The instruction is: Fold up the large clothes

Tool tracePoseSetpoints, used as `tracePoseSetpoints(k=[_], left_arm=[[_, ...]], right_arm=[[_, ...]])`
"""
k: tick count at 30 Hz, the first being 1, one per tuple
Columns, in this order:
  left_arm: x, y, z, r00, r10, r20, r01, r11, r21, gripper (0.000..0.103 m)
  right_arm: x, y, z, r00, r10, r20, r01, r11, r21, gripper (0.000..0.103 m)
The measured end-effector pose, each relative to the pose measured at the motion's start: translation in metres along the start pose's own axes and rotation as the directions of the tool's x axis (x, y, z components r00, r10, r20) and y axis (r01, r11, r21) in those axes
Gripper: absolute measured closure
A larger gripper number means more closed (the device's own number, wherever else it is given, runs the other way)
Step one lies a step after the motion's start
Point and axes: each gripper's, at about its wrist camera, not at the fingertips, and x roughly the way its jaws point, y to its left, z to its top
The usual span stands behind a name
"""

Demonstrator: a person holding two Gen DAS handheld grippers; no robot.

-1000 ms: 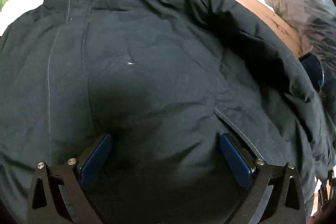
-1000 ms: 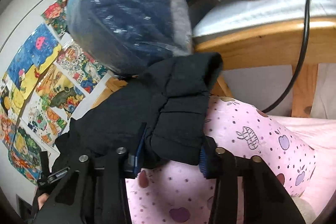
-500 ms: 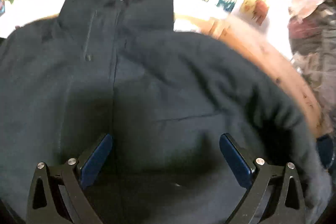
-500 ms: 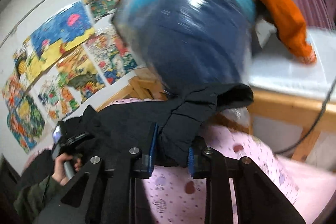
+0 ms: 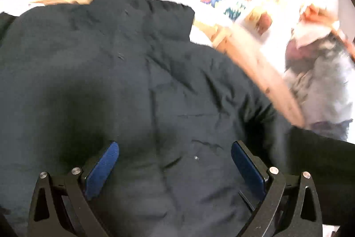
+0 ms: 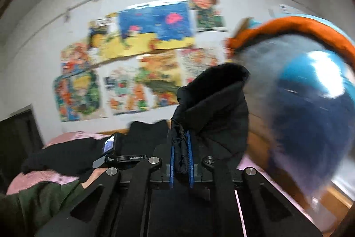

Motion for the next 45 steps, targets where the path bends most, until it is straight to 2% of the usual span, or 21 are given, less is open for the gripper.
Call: tracePoseSetpoints(k=[4,8,11,13,19,22,26,29,32,33,34,36,37,38,39,40,41,42,43,44,45], left_arm=[[-0.070,0.036,-0.008,0.999,-0.014,0.049,0.014,1.000,0.013,0.002],[-0.108,0.081,-0.021,0.998,-0.027,0.063,0.029,0.999,-0.040,0.002],[-0.134,0.118,-0.036,0.991,-0.105,0.083,0.114,0.987,-0.110,0.002],[-0.147,0.134,-0.042,0.976,-0.183,0.115,0.198,0.970,-0.139,0.002],[-0.144,0.147,-0.059,0.918,-0.365,0.156,0.385,0.914,-0.129,0.002],[-0.118,0.144,-0.060,0.921,-0.385,0.060,0.389,0.904,-0.179,0.002],[-0.095,0.133,-0.065,0.895,-0.446,-0.003,0.437,0.879,-0.190,0.002],[-0.087,0.118,-0.069,0.878,-0.475,-0.056,0.463,0.873,-0.149,0.002],[-0.088,0.103,-0.074,0.878,-0.470,-0.092,0.464,0.882,-0.081,0.002],[-0.089,0.101,-0.074,0.880,-0.465,-0.095,0.460,0.885,-0.071,0.002],[-0.090,0.097,-0.075,0.883,-0.459,-0.096,0.454,0.888,-0.067,0.002],[-0.088,0.096,-0.076,0.890,-0.444,-0.098,0.439,0.896,-0.074,0.002],[-0.086,0.094,-0.077,0.902,-0.418,-0.103,0.412,0.908,-0.075,0.003],[-0.084,0.095,-0.077,0.912,-0.394,-0.111,0.387,0.919,-0.075,0.013],[-0.081,0.094,-0.079,0.925,-0.359,-0.123,0.352,0.933,-0.074,0.029],[-0.078,0.093,-0.081,0.941,-0.310,-0.134,0.303,0.951,-0.068,0.034],[-0.074,0.093,-0.082,0.952,-0.267,-0.149,0.260,0.963,-0.065,0.048],[-0.071,0.093,-0.084,0.956,-0.244,-0.164,0.237,0.969,-0.066,0.066],[-0.068,0.094,-0.086,0.961,-0.217,-0.172,0.209,0.976,-0.067,0.072],[-0.066,0.095,-0.087,0.969,-0.181,-0.168,0.173,0.983,-0.060,0.085],[-0.066,0.094,-0.088,0.976,-0.154,-0.157,0.148,0.988,-0.047,0.092]], right_arm=[[0.027,0.051,-0.014,0.990,0.133,-0.043,-0.136,0.988,-0.068,0.095],[0.059,0.109,-0.046,0.954,0.246,-0.171,-0.264,0.960,-0.093,0.094],[0.077,0.137,-0.078,0.925,0.278,-0.260,-0.313,0.944,-0.104,0.094],[0.092,0.149,-0.096,0.901,0.291,-0.322,-0.337,0.937,-0.095,0.094],[0.116,0.168,-0.140,0.835,0.272,-0.478,-0.341,0.938,-0.062,0.094],[0.118,0.170,-0.165,0.805,0.254,-0.537,-0.329,0.943,-0.047,0.094],[0.121,0.169,-0.177,0.793,0.252,-0.555,-0.319,0.947,-0.025,0.094],[0.123,0.169,-0.176,0.789,0.259,-0.557,-0.322,0.947,-0.015,0.094],[0.120,0.164,-0.180,0.778,0.276,-0.564,-0.321,0.947,0.021,0.091],[0.121,0.163,-0.180,0.772,0.291,-0.565,-0.327,0.944,0.041,0.081],[0.119,0.161,-0.182,0.766,0.305,-0.566,-0.332,0.941,0.059,0.065],[0.111,0.159,-0.186,0.765,0.325,-0.555,-0.344,0.936,0.074,0.057],[0.106,0.159,-0.188,0.769,0.320,-0.553,-0.342,0.937,0.066,0.057],[0.102,0.158,-0.190,0.771,0.320,-0.550,-0.342,0.937,0.067,0.057],[0.103,0.155,-0.190,0.771,0.324,-0.548,-0.342,0.937,0.073,0.057],[0.099,0.153,-0.191,0.771,0.328,-0.546,-0.339,0.937,0.084,0.057],[0.100,0.149,-0.191,0.770,0.332,-0.545,-0.337,0.937,0.094,0.057],[0.096,0.146,-0.192,0.768,0.337,-0.544,-0.336,0.936,0.106,0.057],[0.093,0.143,-0.193,0.768,0.339,-0.544,-0.333,0.936,0.113,0.057],[0.086,0.139,-0.194,0.769,0.339,-0.542,-0.330,0.937,0.117,0.057],[0.082,0.135,-0.193,0.770,0.339,-0.541,-0.330,0.937,0.116,0.057]])
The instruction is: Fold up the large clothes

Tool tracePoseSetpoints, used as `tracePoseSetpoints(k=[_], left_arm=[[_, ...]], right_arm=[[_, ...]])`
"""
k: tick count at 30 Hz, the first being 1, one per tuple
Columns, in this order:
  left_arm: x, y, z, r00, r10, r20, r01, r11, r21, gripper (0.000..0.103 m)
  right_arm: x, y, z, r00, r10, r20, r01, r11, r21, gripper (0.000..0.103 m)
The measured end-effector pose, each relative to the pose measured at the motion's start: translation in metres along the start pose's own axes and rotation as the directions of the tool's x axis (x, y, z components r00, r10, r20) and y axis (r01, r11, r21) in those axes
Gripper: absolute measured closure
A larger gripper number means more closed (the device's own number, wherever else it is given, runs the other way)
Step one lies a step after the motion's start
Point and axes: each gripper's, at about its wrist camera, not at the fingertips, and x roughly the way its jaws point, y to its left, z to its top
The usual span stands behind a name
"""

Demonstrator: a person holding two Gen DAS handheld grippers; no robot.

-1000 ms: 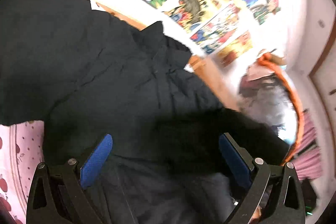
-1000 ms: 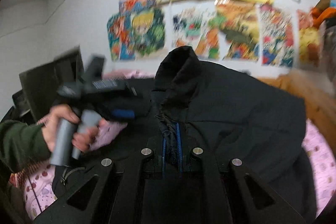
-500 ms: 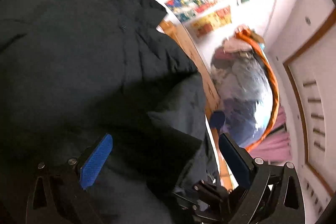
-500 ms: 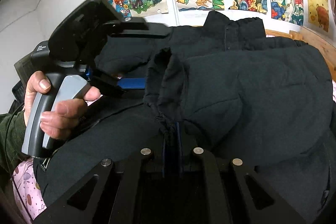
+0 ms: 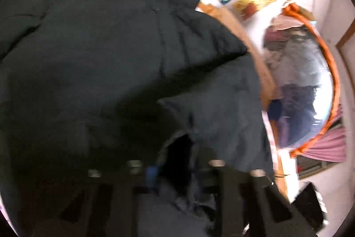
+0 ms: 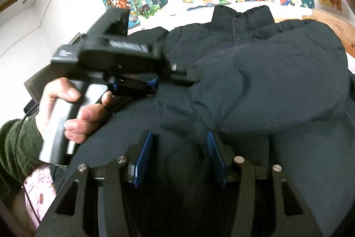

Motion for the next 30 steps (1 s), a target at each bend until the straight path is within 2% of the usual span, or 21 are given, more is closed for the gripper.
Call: tracePoseSetpoints(k=[3,5,7,10,13,16,18,22,24,27,28,30], left_arm=[[-0.015,-0.012,0.004,0.996,0.029,0.083,-0.035,0.997,0.067,0.095],[-0.033,-0.034,0.012,0.983,0.069,0.168,-0.094,0.984,0.150,0.096],[-0.056,-0.061,0.025,0.964,0.070,0.258,-0.128,0.968,0.218,0.096],[-0.093,-0.109,0.048,0.925,0.028,0.378,-0.153,0.940,0.304,0.096],[-0.127,-0.161,0.071,0.892,-0.024,0.451,-0.160,0.917,0.365,0.097],[-0.172,-0.210,0.091,0.836,-0.071,0.544,-0.183,0.898,0.399,0.097],[-0.200,-0.222,0.101,0.800,-0.072,0.596,-0.200,0.904,0.378,0.097],[-0.242,-0.196,0.114,0.729,0.004,0.685,-0.267,0.923,0.279,0.097],[-0.251,-0.164,0.118,0.711,0.078,0.698,-0.313,0.925,0.216,0.097],[-0.242,-0.113,0.119,0.717,0.182,0.673,-0.378,0.913,0.156,0.097],[-0.232,-0.090,0.118,0.722,0.240,0.649,-0.418,0.899,0.133,0.097],[-0.212,-0.052,0.117,0.729,0.313,0.608,-0.457,0.885,0.092,0.097]], right_arm=[[-0.022,-0.008,-0.004,0.999,-0.027,0.020,0.028,0.999,-0.030,0.056],[-0.041,-0.015,-0.004,0.995,-0.087,0.048,0.089,0.994,-0.062,0.050],[-0.057,-0.028,0.004,0.985,-0.151,0.087,0.157,0.985,-0.074,0.044],[-0.079,-0.051,0.018,0.962,-0.226,0.156,0.234,0.971,-0.038,0.043],[-0.092,-0.078,0.031,0.936,-0.283,0.209,0.276,0.959,0.060,0.038],[-0.096,-0.106,0.043,0.923,-0.317,0.221,0.282,0.943,0.174,0.037],[-0.092,-0.119,0.050,0.918,-0.332,0.216,0.289,0.935,0.208,0.037],[-0.081,-0.130,0.059,0.916,-0.347,0.200,0.305,0.929,0.210,0.036],[-0.070,-0.130,0.067,0.920,-0.346,0.186,0.315,0.932,0.179,0.036],[-0.050,-0.128,0.086,0.915,-0.370,0.158,0.354,0.927,0.122,0.036],[-0.044,-0.131,0.095,0.918,-0.367,0.150,0.350,0.928,0.125,0.036],[-0.029,-0.141,0.119,0.927,-0.345,0.148,0.325,0.935,0.142,0.036]])
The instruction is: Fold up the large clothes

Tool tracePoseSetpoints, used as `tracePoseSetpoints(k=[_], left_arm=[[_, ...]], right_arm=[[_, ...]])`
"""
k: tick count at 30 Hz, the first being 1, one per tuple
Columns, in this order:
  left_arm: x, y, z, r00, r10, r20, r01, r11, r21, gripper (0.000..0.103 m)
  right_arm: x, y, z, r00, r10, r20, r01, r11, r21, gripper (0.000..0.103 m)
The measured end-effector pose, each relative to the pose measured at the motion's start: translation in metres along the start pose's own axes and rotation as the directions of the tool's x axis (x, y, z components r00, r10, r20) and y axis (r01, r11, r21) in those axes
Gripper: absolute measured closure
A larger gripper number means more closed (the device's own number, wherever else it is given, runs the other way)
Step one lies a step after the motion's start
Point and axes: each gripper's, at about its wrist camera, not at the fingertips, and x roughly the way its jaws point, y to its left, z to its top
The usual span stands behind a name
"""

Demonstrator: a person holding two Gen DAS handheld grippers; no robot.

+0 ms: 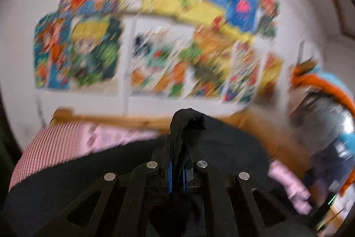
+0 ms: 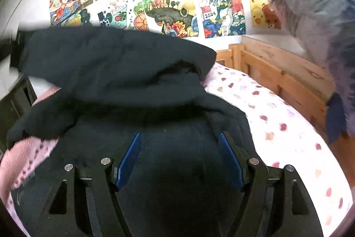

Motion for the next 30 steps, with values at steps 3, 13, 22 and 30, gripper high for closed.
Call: tracePoseSetpoints(k=[3,13,22,30], left_arm=[[0.041,0.034,-0.036,0.994,0.066,-0.087,-0.069,0.997,-0.032,0.097],[0.123,0.078,-0.116,0.958,0.107,-0.267,-0.115,0.993,-0.015,0.097],[0.154,0.082,-0.143,0.949,0.116,-0.292,-0.120,0.993,0.006,0.093],[0.126,0.083,-0.139,0.958,0.107,-0.265,-0.125,0.991,-0.049,0.068]], right_arm=[[0.038,0.000,0.026,1.000,-0.019,0.004,0.019,1.000,0.022,0.036],[0.181,0.013,0.051,0.973,-0.213,-0.089,0.207,0.976,-0.069,0.036],[0.246,-0.014,0.018,0.956,-0.174,-0.238,0.178,0.984,-0.006,0.017],[0.205,0.004,0.027,0.975,-0.184,-0.127,0.187,0.982,0.008,0.016]])
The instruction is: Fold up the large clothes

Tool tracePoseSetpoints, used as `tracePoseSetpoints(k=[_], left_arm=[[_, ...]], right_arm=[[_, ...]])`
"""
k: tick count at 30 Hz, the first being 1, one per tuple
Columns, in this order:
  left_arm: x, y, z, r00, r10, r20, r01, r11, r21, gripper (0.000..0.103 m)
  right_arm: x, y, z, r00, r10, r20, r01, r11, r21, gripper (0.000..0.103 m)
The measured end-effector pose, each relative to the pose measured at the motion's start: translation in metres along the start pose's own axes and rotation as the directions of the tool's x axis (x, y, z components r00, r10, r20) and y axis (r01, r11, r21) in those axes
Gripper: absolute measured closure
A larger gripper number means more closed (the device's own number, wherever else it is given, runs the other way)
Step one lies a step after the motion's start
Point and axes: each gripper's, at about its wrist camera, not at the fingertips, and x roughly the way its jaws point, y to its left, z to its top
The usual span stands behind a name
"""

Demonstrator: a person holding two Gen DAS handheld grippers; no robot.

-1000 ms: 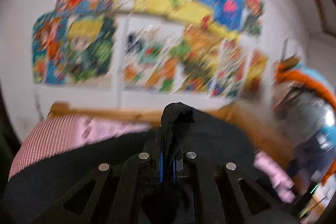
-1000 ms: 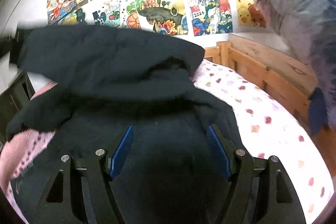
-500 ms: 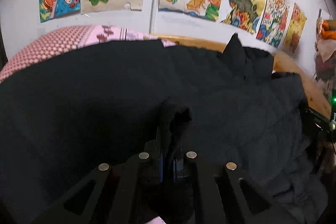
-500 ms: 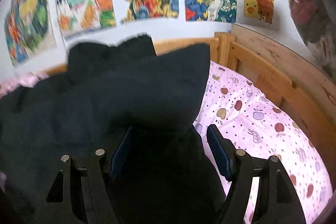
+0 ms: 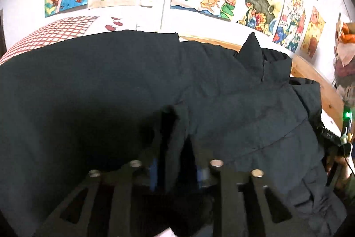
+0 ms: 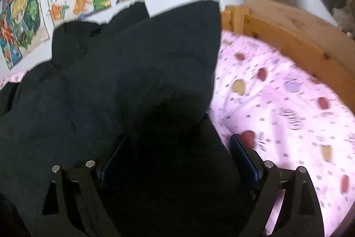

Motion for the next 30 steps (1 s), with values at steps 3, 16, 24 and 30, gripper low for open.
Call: tracePoseSetpoints(k=[3,16,24,30], left_arm=[[-0.024,0.004,0.001,1.000,-0.015,0.017,0.016,1.000,-0.026,0.041],[-0.154,0.075,-0.057,0.992,-0.009,0.122,0.043,0.959,-0.279,0.010],[-0.182,0.153,-0.122,0.988,0.022,0.155,0.059,0.865,-0.498,0.007],[-0.176,0.195,-0.134,0.968,-0.031,0.249,0.181,0.773,-0.608,0.007]], right_arm=[[-0.034,0.006,0.004,0.998,0.018,0.054,-0.018,1.000,-0.001,0.016],[-0.117,0.135,-0.004,0.968,0.250,0.010,-0.238,0.935,-0.263,0.014],[-0.103,0.245,-0.037,0.949,0.274,-0.155,-0.313,0.866,-0.390,0.014],[-0.084,0.301,-0.066,0.975,0.164,-0.149,-0.219,0.817,-0.533,0.014]])
